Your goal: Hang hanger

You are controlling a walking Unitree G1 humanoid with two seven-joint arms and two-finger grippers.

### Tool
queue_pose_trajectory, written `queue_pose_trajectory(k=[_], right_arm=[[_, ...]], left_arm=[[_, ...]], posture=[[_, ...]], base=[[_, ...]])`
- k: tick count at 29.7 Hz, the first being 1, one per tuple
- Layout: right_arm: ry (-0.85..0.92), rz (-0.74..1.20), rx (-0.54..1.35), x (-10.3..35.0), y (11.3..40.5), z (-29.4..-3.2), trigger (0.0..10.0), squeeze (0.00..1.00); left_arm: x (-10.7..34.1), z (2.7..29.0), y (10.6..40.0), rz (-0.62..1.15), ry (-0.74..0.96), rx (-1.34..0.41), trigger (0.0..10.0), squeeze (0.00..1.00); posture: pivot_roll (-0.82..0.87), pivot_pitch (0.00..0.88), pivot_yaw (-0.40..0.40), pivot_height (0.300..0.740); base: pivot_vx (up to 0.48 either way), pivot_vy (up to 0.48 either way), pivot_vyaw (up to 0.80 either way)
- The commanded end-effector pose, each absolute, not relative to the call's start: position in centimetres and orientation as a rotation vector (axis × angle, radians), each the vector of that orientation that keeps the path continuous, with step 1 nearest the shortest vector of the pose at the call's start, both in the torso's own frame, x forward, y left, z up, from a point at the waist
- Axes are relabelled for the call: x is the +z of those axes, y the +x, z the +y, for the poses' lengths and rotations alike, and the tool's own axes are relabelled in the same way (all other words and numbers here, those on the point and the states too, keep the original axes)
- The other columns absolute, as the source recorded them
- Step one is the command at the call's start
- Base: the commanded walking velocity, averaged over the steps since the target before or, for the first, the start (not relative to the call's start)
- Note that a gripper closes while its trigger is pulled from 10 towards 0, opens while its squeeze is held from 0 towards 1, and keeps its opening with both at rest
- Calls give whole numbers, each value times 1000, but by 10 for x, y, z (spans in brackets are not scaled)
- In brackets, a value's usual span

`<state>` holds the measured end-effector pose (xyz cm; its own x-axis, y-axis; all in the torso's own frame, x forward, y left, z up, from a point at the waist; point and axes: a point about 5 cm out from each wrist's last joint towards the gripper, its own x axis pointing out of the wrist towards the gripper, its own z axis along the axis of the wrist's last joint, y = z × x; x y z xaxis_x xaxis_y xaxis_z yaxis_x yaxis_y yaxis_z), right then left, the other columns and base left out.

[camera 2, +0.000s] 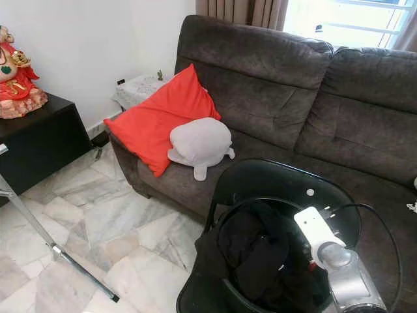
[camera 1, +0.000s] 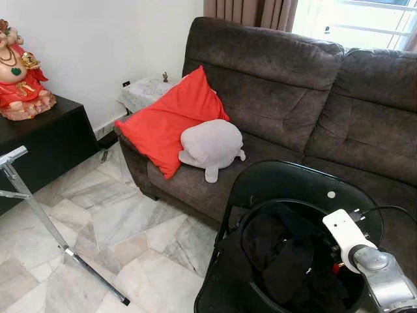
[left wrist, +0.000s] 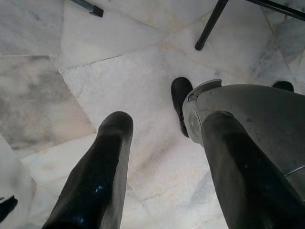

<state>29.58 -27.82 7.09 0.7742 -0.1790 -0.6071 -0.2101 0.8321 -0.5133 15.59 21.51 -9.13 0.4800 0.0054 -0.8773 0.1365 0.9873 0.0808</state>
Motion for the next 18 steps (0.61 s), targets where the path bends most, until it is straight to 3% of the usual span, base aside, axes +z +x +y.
queue_pose_trajectory(k=[1,18], right_arm=[[-575,676,31,71,302,-272,10000,0],[-574,637,-56,68,318,-268,10000,0]], left_arm=[[-93,219,150,1096,174,-91,10000,0],[-93,221,149,1097,184,-94,10000,0]], posture=[[81,5,37,740],[93,8,46,740]], base=[[0,0,0],[0,0,0]])
